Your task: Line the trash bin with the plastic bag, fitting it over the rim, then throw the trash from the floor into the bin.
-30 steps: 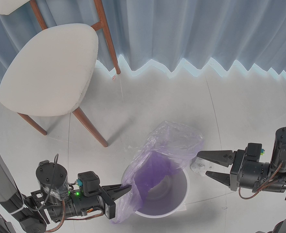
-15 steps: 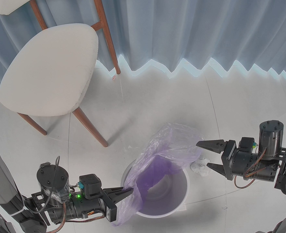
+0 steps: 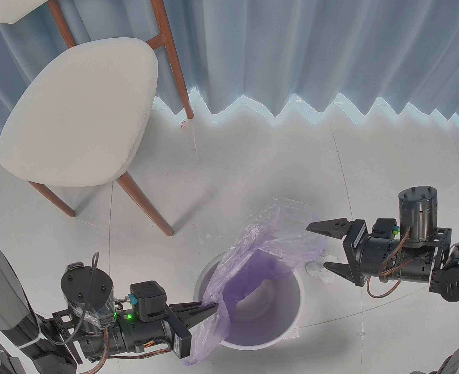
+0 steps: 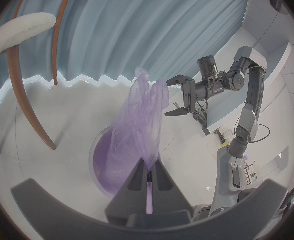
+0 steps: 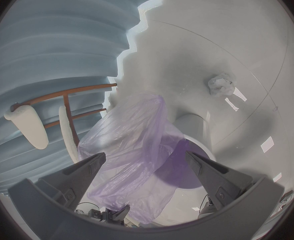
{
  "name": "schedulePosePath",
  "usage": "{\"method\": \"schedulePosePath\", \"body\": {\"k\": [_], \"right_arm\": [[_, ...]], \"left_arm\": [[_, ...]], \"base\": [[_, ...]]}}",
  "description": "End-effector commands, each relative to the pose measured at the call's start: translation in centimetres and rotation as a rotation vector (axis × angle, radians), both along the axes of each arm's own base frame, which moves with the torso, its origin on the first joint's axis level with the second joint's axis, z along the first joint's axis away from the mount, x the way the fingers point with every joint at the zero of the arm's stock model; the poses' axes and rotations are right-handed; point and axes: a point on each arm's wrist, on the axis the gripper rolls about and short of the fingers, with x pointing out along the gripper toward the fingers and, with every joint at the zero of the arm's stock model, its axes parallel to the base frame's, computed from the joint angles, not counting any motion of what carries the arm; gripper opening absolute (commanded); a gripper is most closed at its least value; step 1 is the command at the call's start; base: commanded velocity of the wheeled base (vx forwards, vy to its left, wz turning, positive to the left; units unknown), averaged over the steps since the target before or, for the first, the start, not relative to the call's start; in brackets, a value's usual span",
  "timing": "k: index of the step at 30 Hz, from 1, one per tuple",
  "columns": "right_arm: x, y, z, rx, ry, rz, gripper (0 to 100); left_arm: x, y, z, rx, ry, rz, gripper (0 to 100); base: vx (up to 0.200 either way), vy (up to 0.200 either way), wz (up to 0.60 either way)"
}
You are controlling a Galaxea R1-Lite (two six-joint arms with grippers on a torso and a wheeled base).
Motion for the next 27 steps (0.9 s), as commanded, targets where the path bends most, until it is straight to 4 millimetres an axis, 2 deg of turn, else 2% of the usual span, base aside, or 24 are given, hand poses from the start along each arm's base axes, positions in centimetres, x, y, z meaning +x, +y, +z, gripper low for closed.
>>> {"method": "schedulePosePath", "body": {"k": [1, 10, 11, 20, 27], "right_arm": [[1.0, 1.2, -1.6, -0.024, 0.047, 0.021, 100], [1.7, 2.5, -2.8, -0.020, 0.082, 0.037, 100], [1.9, 2.7, -2.8, -0.009, 0.072, 0.035, 0], [1.8, 3.1, -3.7, -0.019, 0.096, 0.048, 0], [1.7, 2.9, -2.5, -0.014, 0.041, 0.077, 0]], "left_arm": [[-0.1, -0.2, -0.1, 0.002, 0.001, 0.000, 0], [-0.1, -0.1, -0.1, 0.004, 0.003, 0.000, 0], [-0.1, -0.2, -0.1, 0.004, 0.004, -0.003, 0], [-0.2, -0.4, -0.3, 0.003, -0.002, -0.013, 0], [-0.3, -0.4, -0.2, -0.004, -0.011, -0.017, 0]], "base": [[0.000, 0.000, 0.00], [0.000, 0.000, 0.00], [0.000, 0.000, 0.00], [0.000, 0.000, 0.00], [0.000, 0.000, 0.00]]}}
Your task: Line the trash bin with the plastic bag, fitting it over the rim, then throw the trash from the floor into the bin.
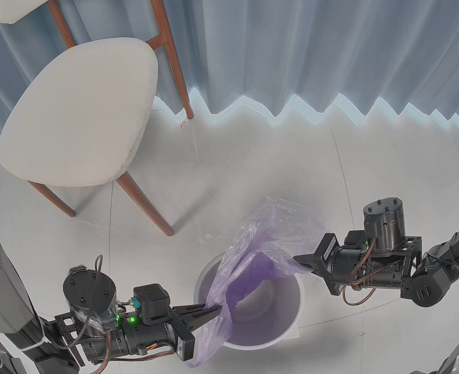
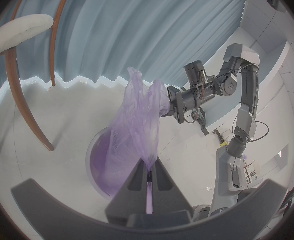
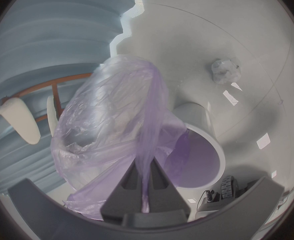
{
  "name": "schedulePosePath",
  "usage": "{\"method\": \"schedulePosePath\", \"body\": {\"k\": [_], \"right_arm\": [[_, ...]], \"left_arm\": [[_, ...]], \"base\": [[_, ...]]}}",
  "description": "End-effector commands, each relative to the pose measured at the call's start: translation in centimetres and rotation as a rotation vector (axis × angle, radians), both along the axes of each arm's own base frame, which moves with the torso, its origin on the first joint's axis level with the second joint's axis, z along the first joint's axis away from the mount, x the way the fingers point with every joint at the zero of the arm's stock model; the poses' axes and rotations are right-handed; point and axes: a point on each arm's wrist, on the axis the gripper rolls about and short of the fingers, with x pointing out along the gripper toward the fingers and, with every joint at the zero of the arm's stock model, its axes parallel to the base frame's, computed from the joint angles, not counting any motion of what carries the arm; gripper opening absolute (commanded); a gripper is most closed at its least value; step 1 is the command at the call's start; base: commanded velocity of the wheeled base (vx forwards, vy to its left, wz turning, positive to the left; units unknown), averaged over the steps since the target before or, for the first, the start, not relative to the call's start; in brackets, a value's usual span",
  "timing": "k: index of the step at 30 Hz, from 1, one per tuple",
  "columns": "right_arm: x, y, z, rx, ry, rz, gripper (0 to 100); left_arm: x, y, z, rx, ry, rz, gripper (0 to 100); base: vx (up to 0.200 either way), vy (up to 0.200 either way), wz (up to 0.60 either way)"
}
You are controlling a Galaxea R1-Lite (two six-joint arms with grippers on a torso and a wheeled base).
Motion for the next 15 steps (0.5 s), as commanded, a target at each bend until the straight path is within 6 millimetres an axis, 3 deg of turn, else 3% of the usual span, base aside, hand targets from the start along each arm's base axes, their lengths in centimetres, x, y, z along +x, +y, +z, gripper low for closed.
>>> {"method": "schedulePosePath", "body": {"k": [1, 10, 15], "right_arm": [[-0.3, -0.2, 0.7, -0.007, -0.041, 0.028, 0], [-1.8, 0.4, 1.7, -0.050, -0.150, 0.218, 0], [-3.3, -0.6, 0.5, -0.169, -0.195, 0.255, 0]], "left_arm": [[0.0, 0.0, 0.0, 0.001, 0.001, -0.001, 0], [0.1, 0.0, -0.2, 0.012, 0.001, 0.027, 0], [0.1, 0.0, -0.4, 0.020, 0.007, 0.036, 0]], "base": [[0.000, 0.000, 0.00], [0.000, 0.000, 0.00], [0.000, 0.000, 0.00]]}}
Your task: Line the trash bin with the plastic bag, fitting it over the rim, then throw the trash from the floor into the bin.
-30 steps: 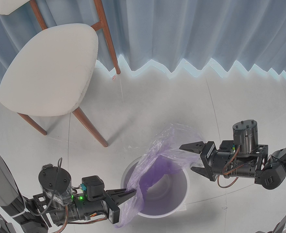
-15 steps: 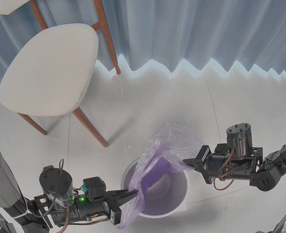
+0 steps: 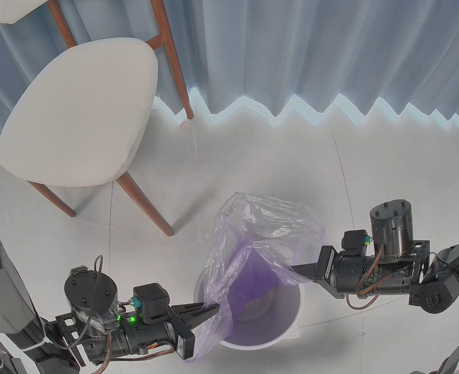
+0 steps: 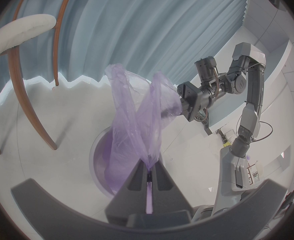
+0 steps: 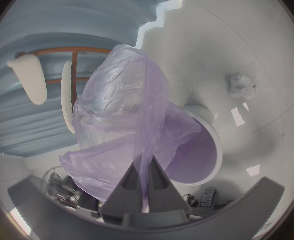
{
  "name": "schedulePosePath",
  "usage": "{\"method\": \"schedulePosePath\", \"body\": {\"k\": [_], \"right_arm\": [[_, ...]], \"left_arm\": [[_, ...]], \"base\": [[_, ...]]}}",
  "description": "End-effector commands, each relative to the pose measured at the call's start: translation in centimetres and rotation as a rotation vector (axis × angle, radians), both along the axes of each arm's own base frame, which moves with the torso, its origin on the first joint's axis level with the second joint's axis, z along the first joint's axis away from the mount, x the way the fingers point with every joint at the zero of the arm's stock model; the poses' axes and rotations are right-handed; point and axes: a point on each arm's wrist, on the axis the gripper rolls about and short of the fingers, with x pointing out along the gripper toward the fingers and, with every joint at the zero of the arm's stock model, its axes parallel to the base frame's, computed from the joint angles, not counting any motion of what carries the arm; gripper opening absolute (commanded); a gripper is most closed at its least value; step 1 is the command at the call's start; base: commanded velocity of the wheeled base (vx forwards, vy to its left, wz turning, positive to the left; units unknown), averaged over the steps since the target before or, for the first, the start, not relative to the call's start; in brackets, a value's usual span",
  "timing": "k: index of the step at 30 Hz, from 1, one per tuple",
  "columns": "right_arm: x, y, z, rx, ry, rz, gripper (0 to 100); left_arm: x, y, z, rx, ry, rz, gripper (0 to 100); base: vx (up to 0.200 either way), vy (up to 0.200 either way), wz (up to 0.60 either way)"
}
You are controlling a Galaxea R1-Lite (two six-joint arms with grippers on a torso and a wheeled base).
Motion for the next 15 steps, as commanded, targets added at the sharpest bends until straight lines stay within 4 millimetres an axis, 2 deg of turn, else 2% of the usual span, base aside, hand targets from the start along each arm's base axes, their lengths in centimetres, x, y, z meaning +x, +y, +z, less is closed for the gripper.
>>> {"method": "schedulePosePath", "body": {"k": [1, 4, 15], "right_arm": [[-1.3, -0.8, -0.4, -0.066, -0.040, 0.020, 0], [-1.6, -1.2, -0.5, -0.128, -0.110, 0.025, 0], [-1.6, -1.5, -1.1, -0.184, -0.133, 0.035, 0]], "left_arm": [[0.1, 0.0, -0.2, 0.008, 0.008, 0.006, 0], [0.0, 0.0, -0.3, 0.012, 0.010, 0.008, 0], [-0.7, 0.0, -1.6, 0.062, 0.057, -0.010, 0]], "base": [[0.000, 0.000, 0.00], [0.000, 0.000, 0.00], [0.000, 0.000, 0.00]]}}
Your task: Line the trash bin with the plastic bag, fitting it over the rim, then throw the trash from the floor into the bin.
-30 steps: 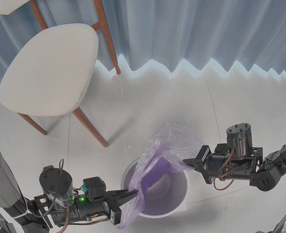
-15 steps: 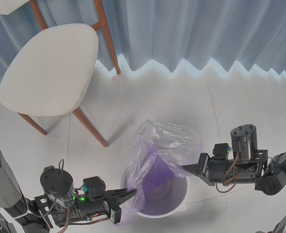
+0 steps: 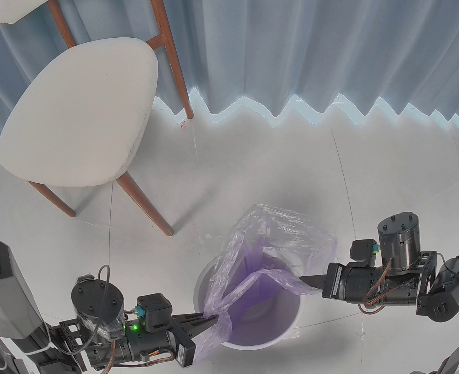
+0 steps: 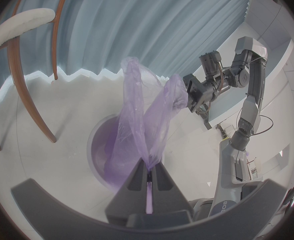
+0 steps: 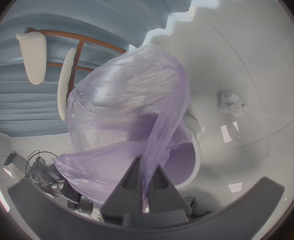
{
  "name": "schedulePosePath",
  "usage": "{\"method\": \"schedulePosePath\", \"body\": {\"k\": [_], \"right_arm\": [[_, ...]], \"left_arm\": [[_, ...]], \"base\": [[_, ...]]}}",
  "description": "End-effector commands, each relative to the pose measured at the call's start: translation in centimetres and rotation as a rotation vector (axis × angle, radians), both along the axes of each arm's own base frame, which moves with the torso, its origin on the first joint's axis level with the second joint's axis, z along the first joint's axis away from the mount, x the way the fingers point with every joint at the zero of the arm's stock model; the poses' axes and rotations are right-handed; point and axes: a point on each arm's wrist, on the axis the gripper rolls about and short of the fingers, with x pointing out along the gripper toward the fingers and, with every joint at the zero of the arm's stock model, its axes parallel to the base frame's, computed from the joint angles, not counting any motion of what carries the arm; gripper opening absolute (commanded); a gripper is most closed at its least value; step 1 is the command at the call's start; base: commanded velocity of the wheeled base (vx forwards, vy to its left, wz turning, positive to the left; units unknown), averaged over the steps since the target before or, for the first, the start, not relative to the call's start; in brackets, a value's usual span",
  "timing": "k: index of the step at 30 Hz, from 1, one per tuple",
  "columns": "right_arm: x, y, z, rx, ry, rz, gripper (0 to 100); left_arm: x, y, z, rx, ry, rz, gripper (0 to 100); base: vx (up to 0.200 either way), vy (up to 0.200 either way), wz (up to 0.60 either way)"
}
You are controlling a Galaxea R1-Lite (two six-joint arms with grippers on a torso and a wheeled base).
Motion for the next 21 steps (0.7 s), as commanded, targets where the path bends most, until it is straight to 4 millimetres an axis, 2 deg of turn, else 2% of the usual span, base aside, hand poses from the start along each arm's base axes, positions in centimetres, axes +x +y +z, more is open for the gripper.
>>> {"method": "schedulePosePath", "body": {"k": [1, 8, 16, 21], "right_arm": [[0.1, -0.2, -0.2, -0.009, -0.001, -0.004, 0], [0.2, -0.2, -0.4, -0.016, 0.003, -0.006, 0], [0.5, -0.2, -0.5, -0.025, -0.038, -0.047, 0], [0.3, -2.0, -0.4, -0.084, -0.092, -0.048, 0]], "left_arm": [[-0.1, 0.0, -0.6, 0.022, 0.022, -0.002, 0], [-0.2, 0.0, -1.6, 0.058, 0.049, 0.007, 0], [-0.3, -0.2, -1.5, 0.054, 0.033, 0.011, 0], [-0.4, -0.2, -1.6, 0.053, 0.036, 0.011, 0]], "base": [[0.000, 0.000, 0.00], [0.000, 0.000, 0.00], [0.000, 0.000, 0.00], [0.000, 0.000, 0.00]]}}
